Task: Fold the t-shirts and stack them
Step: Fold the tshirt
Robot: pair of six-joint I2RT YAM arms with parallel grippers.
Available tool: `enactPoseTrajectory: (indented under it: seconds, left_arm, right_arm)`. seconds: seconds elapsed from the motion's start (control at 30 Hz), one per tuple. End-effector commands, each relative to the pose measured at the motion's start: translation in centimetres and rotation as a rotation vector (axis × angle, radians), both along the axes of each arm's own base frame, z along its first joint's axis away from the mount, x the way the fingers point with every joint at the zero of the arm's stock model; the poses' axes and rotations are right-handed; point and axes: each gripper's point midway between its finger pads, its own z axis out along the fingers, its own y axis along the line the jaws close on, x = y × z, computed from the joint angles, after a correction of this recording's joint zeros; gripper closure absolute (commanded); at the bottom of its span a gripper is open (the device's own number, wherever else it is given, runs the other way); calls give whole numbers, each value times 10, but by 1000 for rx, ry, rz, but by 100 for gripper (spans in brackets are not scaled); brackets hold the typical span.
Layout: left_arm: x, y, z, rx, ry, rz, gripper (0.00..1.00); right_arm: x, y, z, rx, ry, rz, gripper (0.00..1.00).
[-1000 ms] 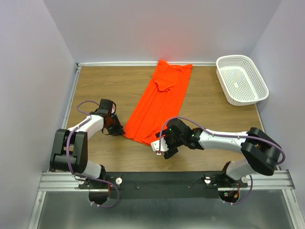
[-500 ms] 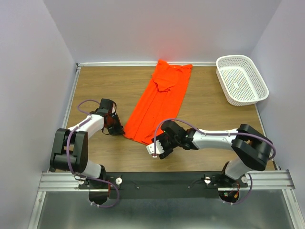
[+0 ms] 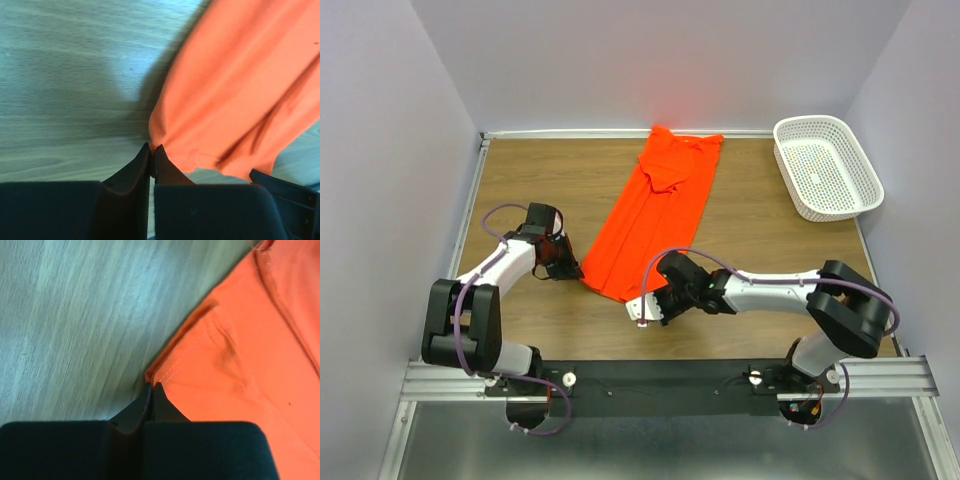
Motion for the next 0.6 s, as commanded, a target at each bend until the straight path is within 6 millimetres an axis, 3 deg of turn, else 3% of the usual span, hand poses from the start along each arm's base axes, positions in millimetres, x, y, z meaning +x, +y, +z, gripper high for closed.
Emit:
enactPoseTrajectory:
  seconds: [0.0, 0.1, 0.2, 0.23, 0.33, 0.37, 0.43, 0.47, 0.5, 0.53, 0.57]
  left_arm:
    - [15, -14, 31, -68, -81, -44, 100]
    - [33, -24, 48, -125, -131, -39, 100]
    - [57, -38, 64, -194, -162, -41, 100]
    - [74, -44, 79, -226, -204, -37, 100]
    - [103, -58, 86, -275, -206, -42, 100]
    - [123, -65, 106, -294, -252, -50, 100]
    - [140, -83, 97, -304, -212, -78, 100]
    - [163, -93, 121, -323, -270, -101, 100]
    - [173, -100, 104, -319, -226, -107, 100]
    - [183, -106, 106, -322, -227, -113, 100]
    - [203, -115, 125, -337, -279, -125, 100]
  right_arm:
    - [4, 5, 39, 105, 51, -72, 100]
    - [24, 1, 73, 204, 82, -149, 99]
    - [52, -16, 89, 256, 100, -244, 99]
    - [71, -26, 94, 274, 91, -303, 99]
    - [100, -45, 99, 286, 75, -390, 99]
    - [121, -55, 102, 294, 68, -446, 99]
    - [139, -64, 104, 301, 70, -489, 100]
    - [155, -72, 105, 304, 68, -525, 99]
    - [164, -75, 105, 304, 63, -544, 99]
    - [173, -78, 106, 307, 64, -563, 99]
    - [190, -86, 107, 312, 66, -604, 99]
